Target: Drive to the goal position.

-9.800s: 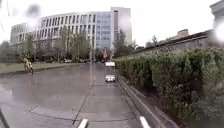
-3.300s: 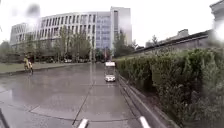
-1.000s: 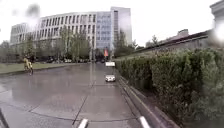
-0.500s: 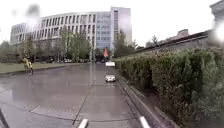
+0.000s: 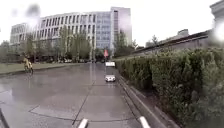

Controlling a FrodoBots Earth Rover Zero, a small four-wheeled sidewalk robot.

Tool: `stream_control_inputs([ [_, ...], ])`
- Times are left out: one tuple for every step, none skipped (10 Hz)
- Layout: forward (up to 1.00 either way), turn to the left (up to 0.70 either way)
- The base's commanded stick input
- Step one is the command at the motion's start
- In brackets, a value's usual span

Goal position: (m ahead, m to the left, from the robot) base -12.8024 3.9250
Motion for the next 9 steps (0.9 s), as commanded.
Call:
stream_control_inputs([
  [0.06, 0.00],
  [0.06, 0.00],
  [0.06, 0.00],
  [0.06, 0.00],
  [0.06, 0.00],
  [0.06, 0.00],
  [0.06, 0.00],
  [0.06, 0.00],
  [0.06, 0.00],
])
